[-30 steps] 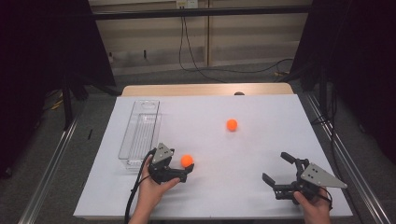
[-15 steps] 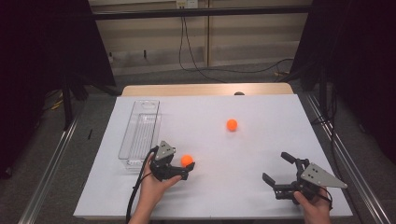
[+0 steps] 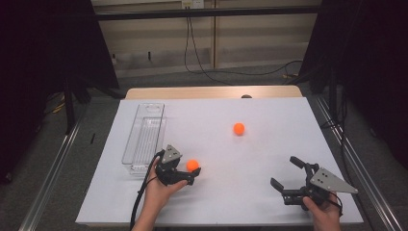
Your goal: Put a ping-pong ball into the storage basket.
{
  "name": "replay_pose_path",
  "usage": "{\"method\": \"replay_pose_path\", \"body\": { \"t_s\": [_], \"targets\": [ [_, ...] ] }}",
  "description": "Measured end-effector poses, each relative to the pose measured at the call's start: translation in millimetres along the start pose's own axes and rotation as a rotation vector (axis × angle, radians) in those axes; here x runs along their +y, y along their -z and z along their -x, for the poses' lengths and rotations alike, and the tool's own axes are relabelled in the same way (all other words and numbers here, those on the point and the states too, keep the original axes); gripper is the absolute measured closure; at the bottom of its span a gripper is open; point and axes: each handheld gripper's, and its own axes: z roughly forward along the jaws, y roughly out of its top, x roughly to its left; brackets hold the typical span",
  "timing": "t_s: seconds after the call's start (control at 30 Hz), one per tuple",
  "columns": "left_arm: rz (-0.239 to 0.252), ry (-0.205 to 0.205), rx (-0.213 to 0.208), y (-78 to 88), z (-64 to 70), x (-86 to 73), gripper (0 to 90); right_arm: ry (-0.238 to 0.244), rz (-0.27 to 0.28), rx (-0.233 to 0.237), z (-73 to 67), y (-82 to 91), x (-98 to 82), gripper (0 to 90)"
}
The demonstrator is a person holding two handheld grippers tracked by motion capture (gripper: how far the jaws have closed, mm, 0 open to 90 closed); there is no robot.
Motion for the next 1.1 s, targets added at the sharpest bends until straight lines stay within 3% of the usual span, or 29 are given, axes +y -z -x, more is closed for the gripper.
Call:
{"method": "replay_pose_path", "body": {
  "t_s": [0.37,0.7,1.1],
  "targets": [
    [-0.028,-0.013,-0.003,-7.1,2.5,5.4,13.8,0.000,0.001,-0.003,0.2,-0.1,0.0,0.3],
    [-0.030,0.010,-0.015,-6.3,-0.1,6.9,21.8,0.002,0.002,-0.002,0.1,-0.1,0.2,0.4],
    [-0.058,-0.011,-0.029,-11.7,1.3,5.6,28.6,0.004,0.002,-0.001,-0.3,-0.2,0.5,0.5]
  ]
}}
